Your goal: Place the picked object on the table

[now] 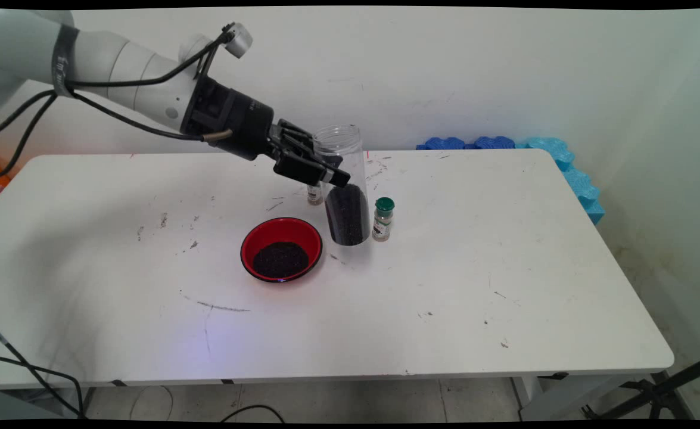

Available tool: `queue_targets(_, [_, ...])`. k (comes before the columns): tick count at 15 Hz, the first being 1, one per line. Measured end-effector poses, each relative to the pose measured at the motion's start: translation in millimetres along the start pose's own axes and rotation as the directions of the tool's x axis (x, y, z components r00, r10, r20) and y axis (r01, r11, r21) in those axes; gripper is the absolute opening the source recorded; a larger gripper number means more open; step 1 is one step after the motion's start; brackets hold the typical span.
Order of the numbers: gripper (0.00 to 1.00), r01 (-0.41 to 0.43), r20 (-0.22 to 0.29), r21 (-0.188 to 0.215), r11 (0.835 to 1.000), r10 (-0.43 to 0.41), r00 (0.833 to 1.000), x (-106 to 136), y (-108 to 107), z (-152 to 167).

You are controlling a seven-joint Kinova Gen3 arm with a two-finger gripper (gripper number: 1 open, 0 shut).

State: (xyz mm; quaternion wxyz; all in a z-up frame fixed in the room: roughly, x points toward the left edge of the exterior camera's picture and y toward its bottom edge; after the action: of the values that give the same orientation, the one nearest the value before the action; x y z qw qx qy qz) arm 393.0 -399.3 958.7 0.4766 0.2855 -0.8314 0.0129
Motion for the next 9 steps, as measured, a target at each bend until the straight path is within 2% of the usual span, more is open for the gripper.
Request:
queue_targets(4, [0.00,-0.098,0.000,0.004,0.995,0.098,0.995,4.2,5.1,2.3])
queue_targets(9, [0.00,-0.163,0.001,0.011,0.987,0.163,0.987,7.7,9.5,4.8])
